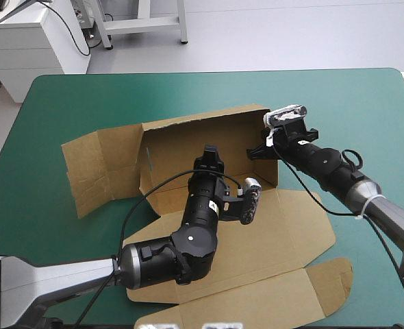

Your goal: Fold the box

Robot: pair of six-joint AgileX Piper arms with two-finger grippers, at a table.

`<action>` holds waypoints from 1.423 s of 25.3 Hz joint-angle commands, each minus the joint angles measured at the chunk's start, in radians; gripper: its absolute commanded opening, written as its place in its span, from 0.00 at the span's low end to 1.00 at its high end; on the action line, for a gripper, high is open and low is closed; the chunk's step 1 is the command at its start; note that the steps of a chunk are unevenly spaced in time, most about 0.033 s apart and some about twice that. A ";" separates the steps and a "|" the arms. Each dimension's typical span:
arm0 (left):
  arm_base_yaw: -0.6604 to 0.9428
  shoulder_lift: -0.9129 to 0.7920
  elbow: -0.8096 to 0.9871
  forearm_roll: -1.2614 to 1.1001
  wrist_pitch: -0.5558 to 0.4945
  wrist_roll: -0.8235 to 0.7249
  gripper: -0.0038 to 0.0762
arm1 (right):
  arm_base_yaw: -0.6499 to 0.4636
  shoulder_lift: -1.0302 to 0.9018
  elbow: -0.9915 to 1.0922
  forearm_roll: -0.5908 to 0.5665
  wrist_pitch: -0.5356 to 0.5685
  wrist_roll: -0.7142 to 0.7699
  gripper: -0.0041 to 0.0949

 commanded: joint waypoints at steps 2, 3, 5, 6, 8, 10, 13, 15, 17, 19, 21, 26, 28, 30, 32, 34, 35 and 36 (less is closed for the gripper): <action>-0.009 -0.049 -0.023 0.038 0.033 0.005 0.04 | -0.040 -0.002 -0.057 -0.019 0.013 -0.015 0.02; -0.002 -0.056 -0.027 0.016 0.020 0.047 0.06 | -0.040 -0.002 -0.057 -0.035 0.019 -0.015 0.02; 0.021 -0.078 -0.056 -0.094 -0.006 0.137 0.07 | -0.040 -0.002 -0.057 -0.051 0.023 -0.015 0.02; 0.046 -0.095 -0.085 -0.209 -0.020 0.201 0.07 | -0.040 -0.002 -0.057 -0.058 0.025 -0.015 0.02; 0.095 -0.115 -0.156 -0.391 -0.034 0.336 0.07 | -0.040 -0.002 -0.057 -0.063 0.027 -0.015 0.02; 0.181 -0.137 -0.254 -0.641 -0.013 0.511 0.07 | -0.041 -0.002 -0.057 -0.063 0.028 -0.015 0.02; 0.342 -0.158 -0.397 -1.013 0.033 0.729 0.07 | -0.043 -0.002 -0.057 -0.082 0.030 -0.015 0.02; 0.462 -0.159 -0.481 -1.179 0.072 0.804 0.07 | -0.043 -0.002 -0.057 -0.091 0.039 -0.012 0.02; 0.566 -0.159 -0.537 -1.259 0.078 0.807 0.07 | -0.043 -0.002 -0.057 -0.097 0.051 -0.012 0.02; 0.668 -0.160 -0.563 -1.316 0.076 0.794 0.06 | -0.043 -0.002 -0.057 -0.107 0.057 -0.012 0.02; 0.780 -0.165 -0.569 -1.400 0.084 0.788 0.05 | -0.043 -0.002 -0.057 -0.130 0.057 -0.012 0.02; 1.064 -0.171 -0.567 -1.742 0.155 0.788 0.04 | -0.065 0.010 -0.069 -0.143 0.082 0.051 0.02; 1.217 -0.171 -0.565 -1.953 0.189 0.788 0.04 | -0.108 0.054 -0.125 -0.194 0.228 0.141 0.03; 1.344 -0.171 -0.565 -2.049 0.218 0.786 0.04 | -0.131 0.100 -0.210 -0.378 0.361 0.353 0.03; 1.459 -0.171 -0.560 -2.063 0.245 0.779 0.04 | -0.131 0.132 -0.303 -0.600 0.454 0.579 0.03; 1.587 -0.171 -0.508 -2.078 0.259 0.778 0.04 | -0.131 0.148 -0.417 -0.764 0.582 0.786 0.03; 1.617 -0.176 -0.483 -2.094 0.255 0.778 0.04 | -0.131 0.148 -0.450 -0.786 0.629 0.822 0.03; 1.671 -0.180 -0.427 -2.151 0.235 0.799 0.04 | -0.131 0.148 -0.497 -0.824 0.703 0.864 0.03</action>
